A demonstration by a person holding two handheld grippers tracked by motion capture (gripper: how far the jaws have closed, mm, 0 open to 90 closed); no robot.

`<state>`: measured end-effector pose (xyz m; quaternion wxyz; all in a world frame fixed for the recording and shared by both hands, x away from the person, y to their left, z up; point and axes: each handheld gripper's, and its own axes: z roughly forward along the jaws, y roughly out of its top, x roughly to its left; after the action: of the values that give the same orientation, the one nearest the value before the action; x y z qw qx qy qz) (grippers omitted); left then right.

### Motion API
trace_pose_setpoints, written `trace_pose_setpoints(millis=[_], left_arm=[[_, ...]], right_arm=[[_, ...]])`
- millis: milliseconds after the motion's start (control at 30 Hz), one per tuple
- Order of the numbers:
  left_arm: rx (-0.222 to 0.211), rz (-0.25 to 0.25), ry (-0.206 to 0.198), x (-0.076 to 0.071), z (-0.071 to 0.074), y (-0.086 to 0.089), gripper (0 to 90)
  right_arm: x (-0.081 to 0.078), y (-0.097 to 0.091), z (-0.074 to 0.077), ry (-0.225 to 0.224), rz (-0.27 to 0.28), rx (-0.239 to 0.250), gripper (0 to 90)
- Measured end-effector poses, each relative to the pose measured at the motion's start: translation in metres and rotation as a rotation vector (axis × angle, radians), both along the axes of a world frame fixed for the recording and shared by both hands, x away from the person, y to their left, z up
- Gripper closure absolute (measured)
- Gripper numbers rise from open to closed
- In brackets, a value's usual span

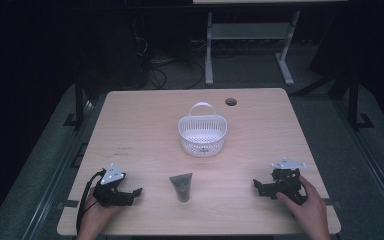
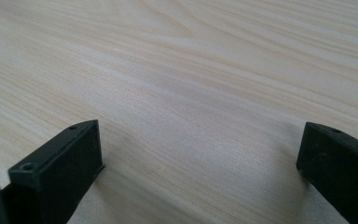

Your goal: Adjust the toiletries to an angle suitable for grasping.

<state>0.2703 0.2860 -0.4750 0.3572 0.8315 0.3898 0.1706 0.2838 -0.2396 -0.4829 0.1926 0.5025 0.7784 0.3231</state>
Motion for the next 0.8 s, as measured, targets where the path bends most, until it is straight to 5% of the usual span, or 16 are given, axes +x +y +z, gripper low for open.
trace_pose_setpoints(millis=[500, 800], left_arm=[[0.0, -0.009, 0.019, -0.002, 0.003, -0.003, 15.0], [-0.022, -0.026, 0.039, -0.005, 0.014, -0.002, 31.4]], right_arm=[[-0.002, -0.001, 0.0, 0.002, -0.003, 0.001, 0.0], [-0.003, -0.001, 0.0, 0.002, -0.003, 0.002, 0.0]])
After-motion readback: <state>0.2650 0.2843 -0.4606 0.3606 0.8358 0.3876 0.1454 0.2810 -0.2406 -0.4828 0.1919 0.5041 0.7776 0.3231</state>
